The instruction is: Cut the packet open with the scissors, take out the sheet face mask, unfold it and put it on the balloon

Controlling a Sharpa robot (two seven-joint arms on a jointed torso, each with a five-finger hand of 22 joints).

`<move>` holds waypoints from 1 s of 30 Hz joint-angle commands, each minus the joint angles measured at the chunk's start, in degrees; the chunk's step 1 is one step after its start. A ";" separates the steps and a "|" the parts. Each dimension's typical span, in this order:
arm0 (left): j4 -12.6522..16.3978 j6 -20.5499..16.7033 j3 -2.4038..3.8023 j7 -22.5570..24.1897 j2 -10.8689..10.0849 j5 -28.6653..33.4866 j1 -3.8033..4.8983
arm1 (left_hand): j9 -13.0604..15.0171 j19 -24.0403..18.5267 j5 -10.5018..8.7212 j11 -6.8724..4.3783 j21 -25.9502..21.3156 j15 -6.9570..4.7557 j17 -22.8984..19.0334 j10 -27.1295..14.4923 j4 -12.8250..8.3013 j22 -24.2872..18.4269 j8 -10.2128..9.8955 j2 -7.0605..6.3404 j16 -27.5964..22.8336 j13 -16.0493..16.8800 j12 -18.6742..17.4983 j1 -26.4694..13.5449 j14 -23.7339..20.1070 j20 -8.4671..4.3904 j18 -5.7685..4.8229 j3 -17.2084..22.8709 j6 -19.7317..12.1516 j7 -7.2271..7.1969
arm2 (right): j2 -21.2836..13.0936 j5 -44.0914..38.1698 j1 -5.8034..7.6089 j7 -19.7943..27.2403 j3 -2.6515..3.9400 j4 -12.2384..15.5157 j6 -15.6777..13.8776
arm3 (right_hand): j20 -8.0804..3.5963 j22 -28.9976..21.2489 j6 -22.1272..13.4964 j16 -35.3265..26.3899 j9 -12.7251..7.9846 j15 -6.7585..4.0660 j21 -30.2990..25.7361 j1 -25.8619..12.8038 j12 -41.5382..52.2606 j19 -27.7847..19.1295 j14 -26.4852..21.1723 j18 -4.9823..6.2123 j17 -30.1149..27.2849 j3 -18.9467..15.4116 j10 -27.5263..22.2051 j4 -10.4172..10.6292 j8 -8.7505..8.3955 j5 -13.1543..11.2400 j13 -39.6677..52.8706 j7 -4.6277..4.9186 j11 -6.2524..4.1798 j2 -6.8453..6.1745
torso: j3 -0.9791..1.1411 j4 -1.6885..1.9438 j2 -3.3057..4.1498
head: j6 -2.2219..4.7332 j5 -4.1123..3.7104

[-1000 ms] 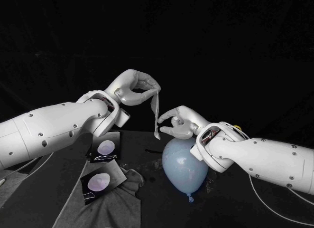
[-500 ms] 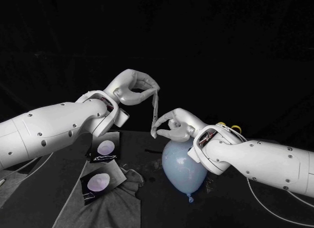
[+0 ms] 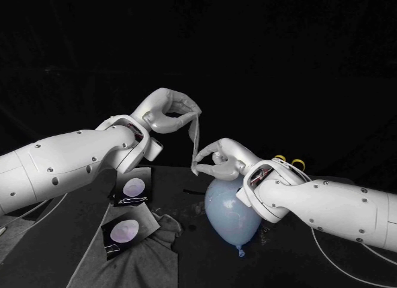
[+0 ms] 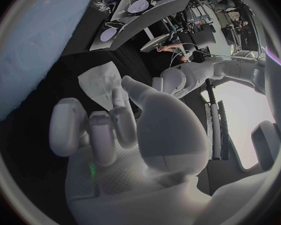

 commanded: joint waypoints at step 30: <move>0.28 -0.08 0.10 0.67 0.12 1.38 0.17 | 1.56 -0.46 0.17 0.42 0.37 -0.06 0.05 0.06 0.07 0.05 0.40 0.43 0.31 0.03 -0.28 -0.14 -0.35 0.06 -0.35 0.27 0.33 -0.10 | 0.63 4.14 -0.05 -6.50 0.01 -0.88 -4.64 | -0.53 10.75 0.66 0.56 -0.19 -1.01 1.37 -0.83 1.88 1.08 6.46 -1.03 15.08 -2.73 1.64 3.68 0.80 -0.23 8.51 -0.84 -0.69 0.32 | -0.02 0.01 0.00 | -0.11 -0.05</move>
